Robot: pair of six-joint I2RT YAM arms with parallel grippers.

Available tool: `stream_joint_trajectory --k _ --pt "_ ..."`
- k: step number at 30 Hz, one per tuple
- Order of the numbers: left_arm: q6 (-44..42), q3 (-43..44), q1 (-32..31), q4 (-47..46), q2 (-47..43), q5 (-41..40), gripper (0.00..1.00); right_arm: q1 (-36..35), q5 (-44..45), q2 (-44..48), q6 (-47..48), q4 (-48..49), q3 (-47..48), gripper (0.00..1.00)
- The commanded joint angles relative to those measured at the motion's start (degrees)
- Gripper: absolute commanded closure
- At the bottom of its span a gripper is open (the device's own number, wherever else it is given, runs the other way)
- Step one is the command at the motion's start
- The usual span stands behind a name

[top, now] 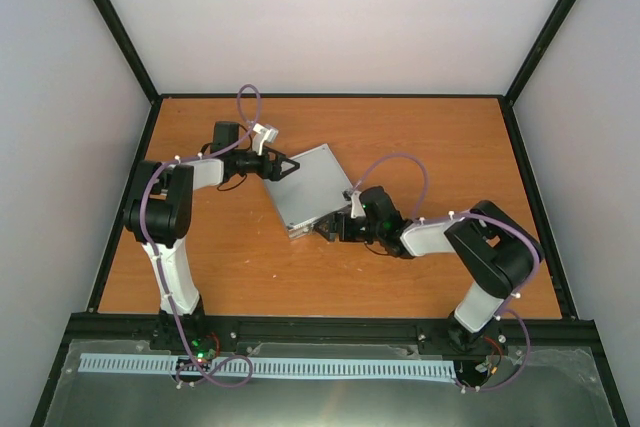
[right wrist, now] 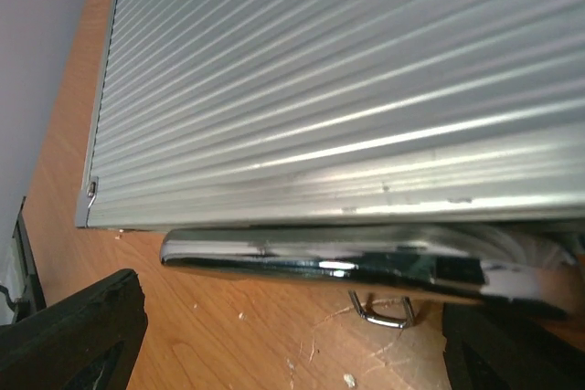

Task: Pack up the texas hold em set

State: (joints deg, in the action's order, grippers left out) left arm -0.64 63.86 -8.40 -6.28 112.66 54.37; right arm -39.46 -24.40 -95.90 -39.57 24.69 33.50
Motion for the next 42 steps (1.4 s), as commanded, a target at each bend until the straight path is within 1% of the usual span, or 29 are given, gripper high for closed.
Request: stream_joint_trajectory --k 1,8,12,17,23,28,42 --pt "0.29 -0.90 -1.53 4.88 2.85 2.29 0.07 0.26 0.37 -2.46 2.19 -0.10 1.21 0.12" --pt "0.16 -0.76 -1.53 4.91 2.99 2.27 0.07 0.26 -2.98 -3.76 1.02 2.25 1.36 0.12" --pt "0.12 -0.75 -1.53 5.04 3.00 2.25 0.07 0.27 -5.02 -5.07 -2.34 5.99 1.27 0.12" --pt "0.06 -0.66 -1.53 5.14 2.87 2.29 0.06 0.26 -6.35 -3.90 -6.00 7.76 -0.04 0.12" --pt "0.04 -0.66 -1.53 5.22 2.69 2.40 0.07 0.43 -9.07 -3.65 -12.97 17.01 -3.50 0.12" --pt "-0.08 -0.75 -1.61 5.27 2.44 2.30 0.07 0.53 -10.73 -4.24 -15.30 22.03 -4.36 0.12" --pt "-0.17 -0.69 -1.96 5.48 2.73 2.07 0.07 1.14 -8.63 -5.35 -16.61 24.40 -3.65 0.12"
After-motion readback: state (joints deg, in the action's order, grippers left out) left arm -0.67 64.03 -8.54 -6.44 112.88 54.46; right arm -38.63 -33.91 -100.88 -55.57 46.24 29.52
